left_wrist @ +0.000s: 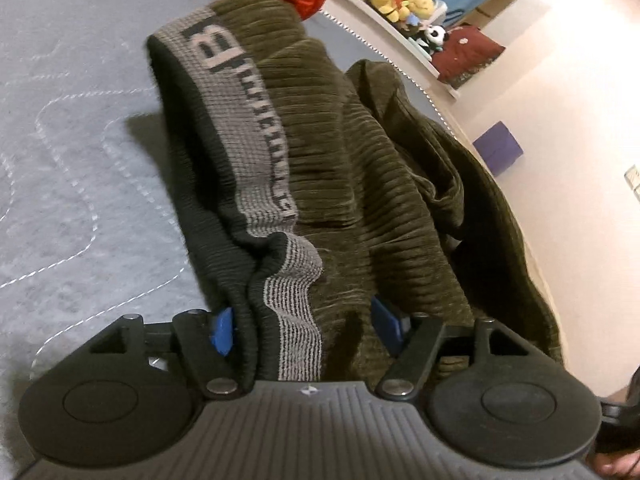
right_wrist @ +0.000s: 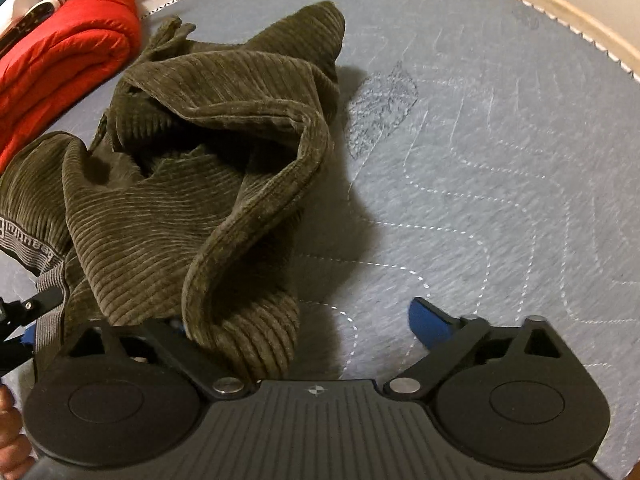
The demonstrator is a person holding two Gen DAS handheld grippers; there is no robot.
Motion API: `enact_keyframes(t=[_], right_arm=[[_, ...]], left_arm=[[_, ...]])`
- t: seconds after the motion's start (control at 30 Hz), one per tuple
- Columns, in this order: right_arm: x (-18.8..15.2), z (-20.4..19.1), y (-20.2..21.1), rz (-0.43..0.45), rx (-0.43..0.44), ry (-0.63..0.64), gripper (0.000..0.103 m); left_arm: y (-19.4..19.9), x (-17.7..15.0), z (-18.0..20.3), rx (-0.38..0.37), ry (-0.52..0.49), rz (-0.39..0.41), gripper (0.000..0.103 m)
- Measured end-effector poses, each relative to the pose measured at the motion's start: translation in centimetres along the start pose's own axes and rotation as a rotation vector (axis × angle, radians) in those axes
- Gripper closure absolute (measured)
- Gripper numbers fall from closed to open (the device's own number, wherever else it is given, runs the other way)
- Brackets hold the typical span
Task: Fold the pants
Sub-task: 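Grasp the grey waistband with the left tool while the right tool grasps a leg hem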
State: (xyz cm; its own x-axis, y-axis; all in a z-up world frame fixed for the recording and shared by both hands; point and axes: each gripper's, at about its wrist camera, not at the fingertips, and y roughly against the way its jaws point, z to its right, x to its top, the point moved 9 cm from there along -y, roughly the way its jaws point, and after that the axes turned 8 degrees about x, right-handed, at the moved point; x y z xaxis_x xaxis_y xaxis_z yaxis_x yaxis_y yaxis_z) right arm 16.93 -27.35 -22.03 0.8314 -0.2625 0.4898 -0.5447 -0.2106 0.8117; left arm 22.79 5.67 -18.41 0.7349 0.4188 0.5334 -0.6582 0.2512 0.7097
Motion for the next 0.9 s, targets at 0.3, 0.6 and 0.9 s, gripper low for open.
enact_keyframes(t=[0.3, 0.6, 0.9], right_arm=[[0.0, -2.4, 1.6, 0.024, 0.037, 0.124, 0.081], [-6.9, -11.1, 6.0, -0.049, 0.265, 0.618, 0.095], [-19.9, -19.7, 9.9, -0.193, 0.549, 1.041, 0.095]], left_arm=[[4.1, 0.2, 0.2, 0.101, -0.153, 0.047, 0.084], [16.6, 0.5, -7.0, 0.223, -0.153, 0.126, 0.086], [23.7, -2.4, -18.1, 0.443, -0.096, 0.0, 0.08]])
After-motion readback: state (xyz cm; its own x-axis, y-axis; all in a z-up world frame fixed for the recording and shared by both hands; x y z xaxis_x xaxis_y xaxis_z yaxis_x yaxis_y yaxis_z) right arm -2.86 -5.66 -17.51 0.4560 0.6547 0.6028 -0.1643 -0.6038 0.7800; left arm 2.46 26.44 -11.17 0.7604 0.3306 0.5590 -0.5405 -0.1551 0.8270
